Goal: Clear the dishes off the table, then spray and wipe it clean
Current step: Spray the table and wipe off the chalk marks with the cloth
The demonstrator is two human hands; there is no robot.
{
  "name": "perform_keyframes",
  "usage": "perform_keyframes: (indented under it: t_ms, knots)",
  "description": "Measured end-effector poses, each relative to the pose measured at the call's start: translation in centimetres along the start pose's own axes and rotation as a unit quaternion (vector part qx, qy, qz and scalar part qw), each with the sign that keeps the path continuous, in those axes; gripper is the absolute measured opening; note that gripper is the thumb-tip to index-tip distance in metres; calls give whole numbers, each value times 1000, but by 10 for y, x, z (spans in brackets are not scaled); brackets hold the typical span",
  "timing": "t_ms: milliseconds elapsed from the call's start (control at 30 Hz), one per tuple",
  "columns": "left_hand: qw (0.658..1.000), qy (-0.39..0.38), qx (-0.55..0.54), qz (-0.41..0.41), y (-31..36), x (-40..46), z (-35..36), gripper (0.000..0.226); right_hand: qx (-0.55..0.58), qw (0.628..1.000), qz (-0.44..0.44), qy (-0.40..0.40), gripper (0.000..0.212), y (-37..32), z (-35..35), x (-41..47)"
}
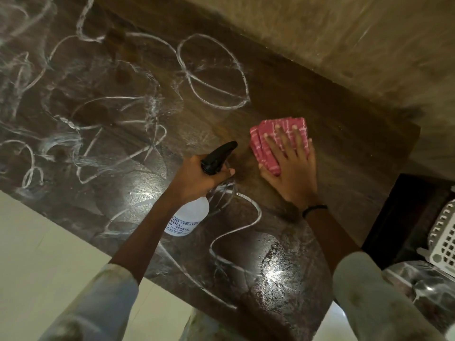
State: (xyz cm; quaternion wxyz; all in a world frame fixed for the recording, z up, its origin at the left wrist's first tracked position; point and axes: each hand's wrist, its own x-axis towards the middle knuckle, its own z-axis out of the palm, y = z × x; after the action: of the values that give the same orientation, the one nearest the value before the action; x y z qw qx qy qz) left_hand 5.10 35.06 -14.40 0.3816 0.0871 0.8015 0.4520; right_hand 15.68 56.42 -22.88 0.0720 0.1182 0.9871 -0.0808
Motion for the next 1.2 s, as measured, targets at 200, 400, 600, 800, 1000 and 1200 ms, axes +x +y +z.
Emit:
perform_keyframes:
  t_ms: [200,400,600,800,1000,1200]
  knots:
    - [1000,5,0,15,-4,-3,0,18,53,994,99,15,72,-42,-5,56]
    - [1000,15,1,-1,-6,0,-8,31,43,998,-52,3,65,-92,1,31]
    - [1000,12,7,-14,-12,-14,-9,19,-11,992,-124,-1,72,-32,9,-16]
    - [998,-4,55,5,-30,-49,8,7,42,991,126,4,72,-27,12,-67]
    - [993,-62,102,17,-56,-84,36,6,8,994,105,-22,72,-11,15,-145]
    - [984,-42,174,19,-75,-108,58,22,14,990,139,-20,71,-9,17,-168]
